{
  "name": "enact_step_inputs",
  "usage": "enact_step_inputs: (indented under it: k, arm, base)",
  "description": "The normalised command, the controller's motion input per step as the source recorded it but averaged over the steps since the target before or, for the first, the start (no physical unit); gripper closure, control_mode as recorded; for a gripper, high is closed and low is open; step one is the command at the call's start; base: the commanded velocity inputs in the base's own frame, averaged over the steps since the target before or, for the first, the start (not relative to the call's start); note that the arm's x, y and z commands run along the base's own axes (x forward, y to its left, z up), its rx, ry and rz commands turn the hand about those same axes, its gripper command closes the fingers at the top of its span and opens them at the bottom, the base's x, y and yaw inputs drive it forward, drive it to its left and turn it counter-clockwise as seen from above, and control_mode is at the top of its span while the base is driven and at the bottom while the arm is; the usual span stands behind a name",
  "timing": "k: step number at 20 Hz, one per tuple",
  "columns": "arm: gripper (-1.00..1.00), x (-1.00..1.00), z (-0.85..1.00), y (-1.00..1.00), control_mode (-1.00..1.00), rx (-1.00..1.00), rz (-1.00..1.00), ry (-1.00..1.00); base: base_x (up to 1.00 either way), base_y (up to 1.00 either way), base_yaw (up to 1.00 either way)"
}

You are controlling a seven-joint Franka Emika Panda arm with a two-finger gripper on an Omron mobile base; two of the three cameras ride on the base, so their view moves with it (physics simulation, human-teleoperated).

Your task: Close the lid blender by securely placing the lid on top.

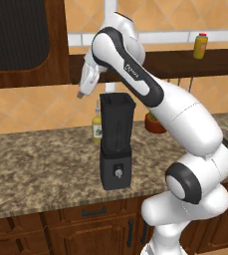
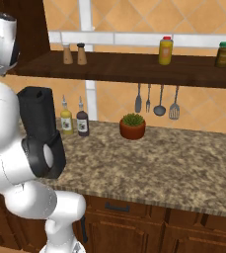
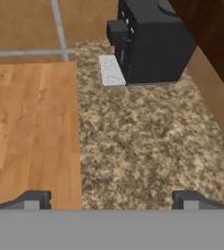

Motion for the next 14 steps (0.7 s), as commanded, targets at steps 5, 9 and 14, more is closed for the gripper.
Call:
enact_step_inputs:
  k: [5,9,14]
  arm:
    - [-1.0,-0.76,0.11,-0.25,-1.0,0.0,-0.02,-0.2]
    - [-1.0,-0.76,-0.05,-0.83,-1.0,0.0,-0.05,-0.27]
    - [-1.0,-0.25,-0.15,-0.74,-1.0,0.0,-0.03,-0.19]
  base:
    - [0.0,0.0,0.0]
    - [0.0,0.0,0.0]
    - [0.0,0.0,0.0]
